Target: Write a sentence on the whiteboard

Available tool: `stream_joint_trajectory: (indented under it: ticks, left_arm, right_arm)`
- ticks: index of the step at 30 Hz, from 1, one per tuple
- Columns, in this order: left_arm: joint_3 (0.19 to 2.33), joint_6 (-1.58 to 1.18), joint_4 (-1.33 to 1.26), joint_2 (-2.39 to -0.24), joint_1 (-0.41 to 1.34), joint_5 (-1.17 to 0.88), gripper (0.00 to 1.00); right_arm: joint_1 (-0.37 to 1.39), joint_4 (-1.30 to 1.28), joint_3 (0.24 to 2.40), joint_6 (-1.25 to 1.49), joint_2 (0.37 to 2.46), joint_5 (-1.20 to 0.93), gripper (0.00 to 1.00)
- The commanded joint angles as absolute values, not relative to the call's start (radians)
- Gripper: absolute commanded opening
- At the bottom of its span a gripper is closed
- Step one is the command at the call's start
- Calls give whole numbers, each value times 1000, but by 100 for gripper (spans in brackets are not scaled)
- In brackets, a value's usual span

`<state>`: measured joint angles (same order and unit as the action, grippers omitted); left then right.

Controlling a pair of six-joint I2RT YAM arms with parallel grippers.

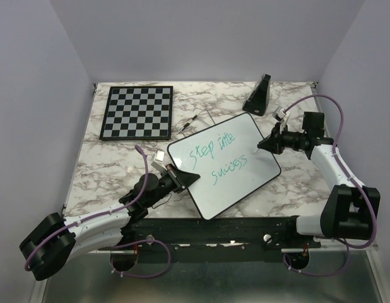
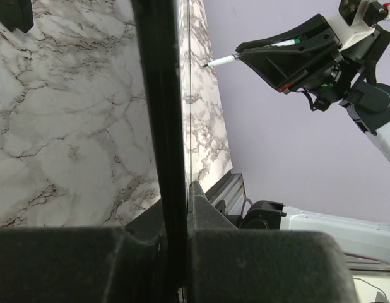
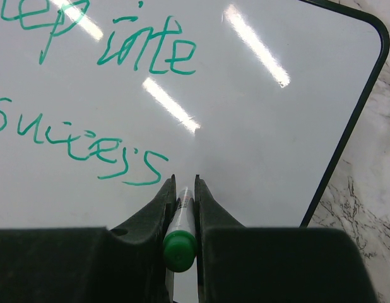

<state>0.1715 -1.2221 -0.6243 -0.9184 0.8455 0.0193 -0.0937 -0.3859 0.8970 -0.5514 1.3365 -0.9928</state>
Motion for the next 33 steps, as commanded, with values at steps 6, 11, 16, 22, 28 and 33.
stream_joint_trajectory:
  ticks: [6, 11, 16, 22, 28, 33]
  left_arm:
    - [183, -1210, -706, -943, 847, 25, 0]
    - [184, -1212, -726, -962, 847, 18, 0]
    - [184, -1210, -727, -965, 847, 18, 0]
    - [186, -1210, -739, -979, 845, 15, 0]
    - [187, -1210, -746, -983, 845, 11, 0]
    - [192, -1210, -745, -989, 845, 8, 0]
  right_arm:
    - [-101, -310, 902, -542, 1387, -1014, 1]
    - [-101, -296, 904, -528, 1416, -1014, 1]
    - [-101, -296, 900, -529, 1428, -1011, 1]
    - [-95, -296, 902, -526, 1442, -1009, 1]
    - [-89, -281, 908, -509, 1459, -989, 1]
    - [-87, -249, 902, -488, 1459, -974, 1]
